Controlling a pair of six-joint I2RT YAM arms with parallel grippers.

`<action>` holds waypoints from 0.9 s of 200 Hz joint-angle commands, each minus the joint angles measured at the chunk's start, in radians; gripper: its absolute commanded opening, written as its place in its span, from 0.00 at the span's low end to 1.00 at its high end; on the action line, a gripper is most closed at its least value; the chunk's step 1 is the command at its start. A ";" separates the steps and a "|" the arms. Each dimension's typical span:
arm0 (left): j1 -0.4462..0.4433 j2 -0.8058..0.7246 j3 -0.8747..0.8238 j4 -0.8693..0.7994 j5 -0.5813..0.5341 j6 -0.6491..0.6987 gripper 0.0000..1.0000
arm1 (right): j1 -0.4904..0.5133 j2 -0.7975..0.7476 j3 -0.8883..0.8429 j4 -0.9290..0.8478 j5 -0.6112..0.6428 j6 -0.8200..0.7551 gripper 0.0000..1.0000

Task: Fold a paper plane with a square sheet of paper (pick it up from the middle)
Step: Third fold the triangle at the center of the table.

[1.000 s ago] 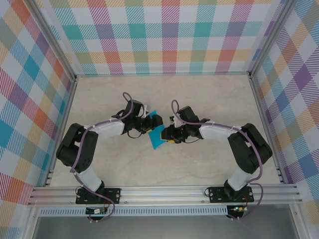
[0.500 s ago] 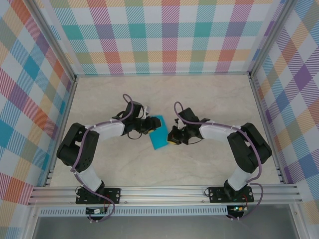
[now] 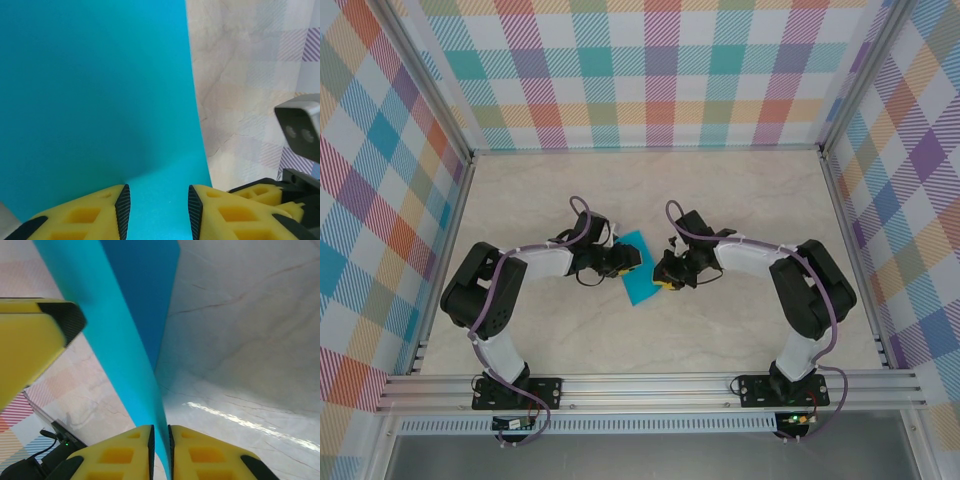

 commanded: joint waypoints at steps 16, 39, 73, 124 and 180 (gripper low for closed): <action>-0.003 0.015 -0.025 0.004 -0.019 0.020 0.36 | -0.006 -0.002 -0.001 0.009 -0.030 0.034 0.21; -0.003 0.027 -0.025 0.014 -0.017 0.016 0.35 | -0.006 -0.017 -0.021 0.001 -0.023 0.061 0.20; -0.003 0.046 -0.021 0.015 -0.017 0.017 0.34 | -0.006 -0.018 -0.028 -0.008 -0.020 0.086 0.12; -0.003 0.064 -0.012 0.001 -0.027 0.025 0.34 | -0.001 0.037 0.035 0.001 -0.020 0.127 0.07; -0.001 -0.097 0.068 -0.172 -0.191 0.060 0.33 | 0.035 0.130 0.146 -0.040 0.031 0.179 0.07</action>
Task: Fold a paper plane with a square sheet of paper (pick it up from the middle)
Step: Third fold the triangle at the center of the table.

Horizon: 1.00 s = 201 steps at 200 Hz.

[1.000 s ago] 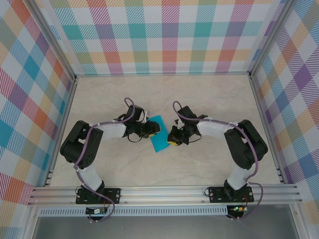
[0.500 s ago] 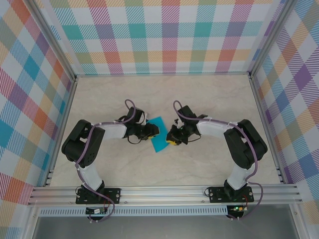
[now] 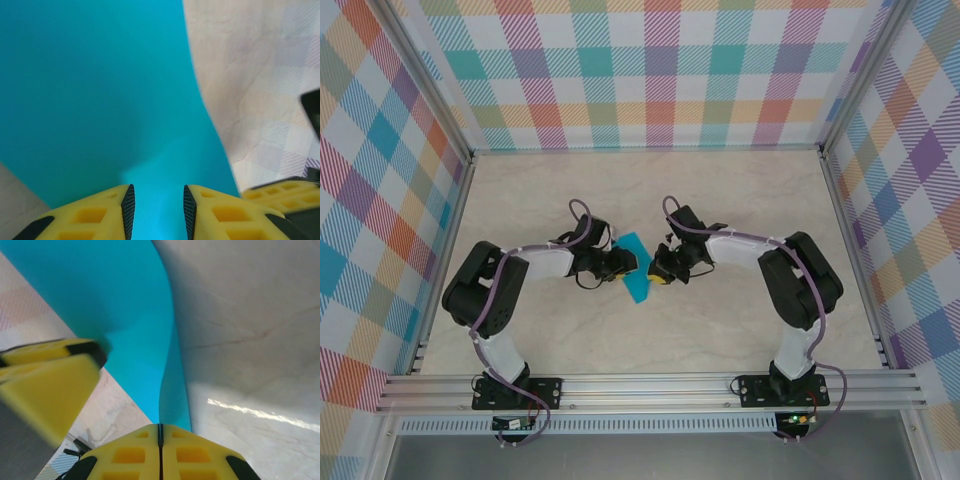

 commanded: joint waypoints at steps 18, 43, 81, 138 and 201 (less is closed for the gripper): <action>0.004 -0.055 0.070 -0.131 -0.130 0.074 0.32 | 0.025 0.053 0.067 -0.027 0.015 0.040 0.07; 0.008 0.009 0.087 -0.135 -0.144 0.078 0.28 | 0.030 0.064 0.079 -0.021 0.014 0.044 0.07; 0.009 0.083 0.115 -0.139 -0.139 0.078 0.21 | 0.032 0.064 0.075 0.032 -0.005 0.053 0.08; 0.009 0.101 0.113 -0.163 -0.150 0.090 0.18 | 0.036 0.099 0.071 0.131 -0.053 0.080 0.07; 0.009 0.093 0.123 -0.171 -0.139 0.093 0.14 | 0.038 0.127 0.067 0.190 -0.067 0.087 0.08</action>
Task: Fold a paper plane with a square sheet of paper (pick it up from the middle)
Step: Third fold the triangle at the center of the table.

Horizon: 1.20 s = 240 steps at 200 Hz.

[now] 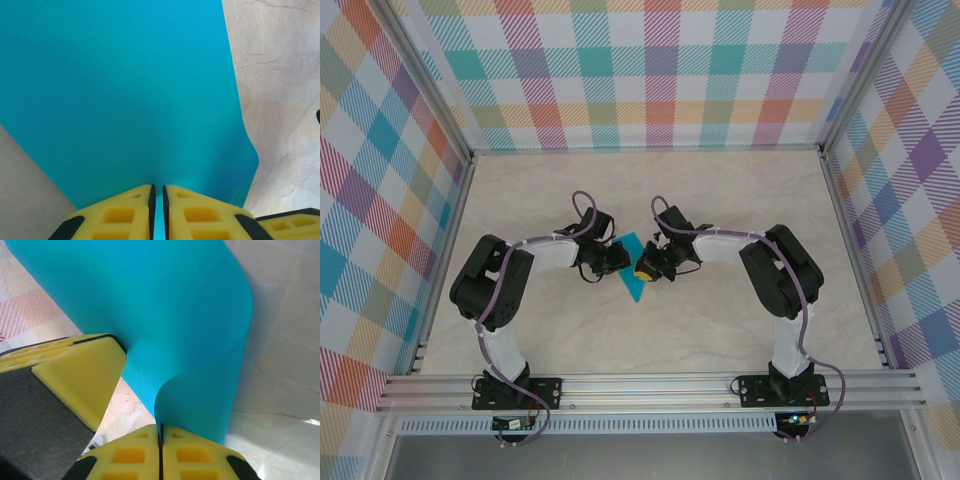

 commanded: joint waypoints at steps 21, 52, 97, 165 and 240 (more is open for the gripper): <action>0.006 -0.006 0.029 -0.050 0.001 0.020 0.14 | 0.007 0.020 0.014 0.058 -0.022 0.013 0.07; 0.011 -0.049 0.027 -0.034 -0.032 0.009 0.14 | 0.008 0.038 0.018 0.068 -0.022 0.020 0.07; 0.033 -0.047 0.015 -0.004 -0.059 -0.015 0.15 | 0.007 0.045 0.016 0.081 -0.026 0.017 0.06; 0.035 0.038 0.017 -0.008 -0.025 -0.023 0.14 | 0.012 0.055 0.033 0.046 -0.057 -0.045 0.07; 0.035 0.041 0.012 -0.010 -0.013 -0.018 0.13 | 0.013 0.072 0.048 0.019 -0.055 -0.065 0.07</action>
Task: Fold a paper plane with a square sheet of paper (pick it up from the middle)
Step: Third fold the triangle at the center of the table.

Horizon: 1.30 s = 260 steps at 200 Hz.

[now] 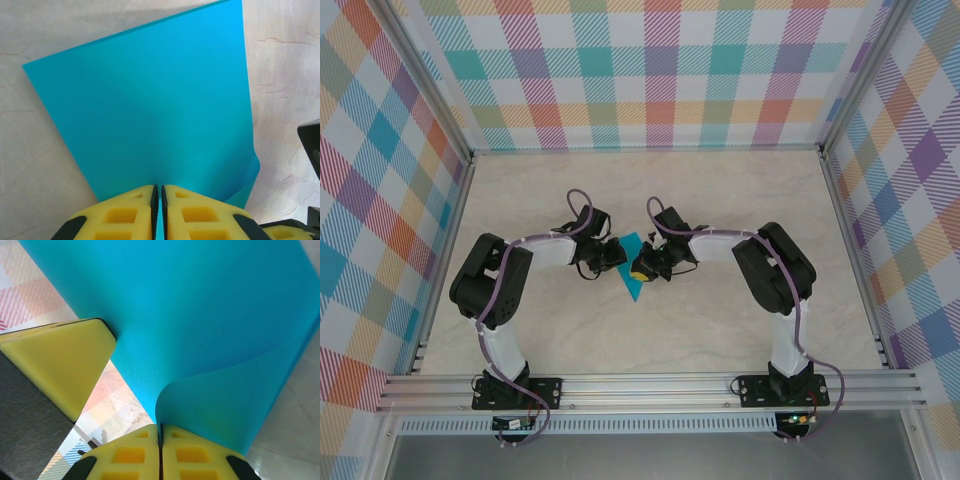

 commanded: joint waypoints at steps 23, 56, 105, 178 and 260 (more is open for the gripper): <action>0.005 0.032 0.005 -0.020 0.013 0.002 0.13 | 0.011 0.022 0.027 -0.022 -0.009 -0.026 0.07; 0.005 0.032 0.005 -0.020 0.015 0.000 0.13 | 0.010 0.024 0.028 -0.007 -0.007 -0.023 0.08; 0.005 0.036 0.003 -0.019 0.021 0.000 0.13 | 0.010 0.040 0.039 -0.016 -0.011 -0.031 0.07; 0.005 0.038 0.003 -0.019 0.027 0.000 0.13 | 0.010 0.048 0.039 -0.003 -0.013 -0.038 0.08; 0.005 0.037 0.001 -0.019 0.033 0.002 0.13 | 0.010 0.061 0.038 -0.003 0.002 -0.040 0.07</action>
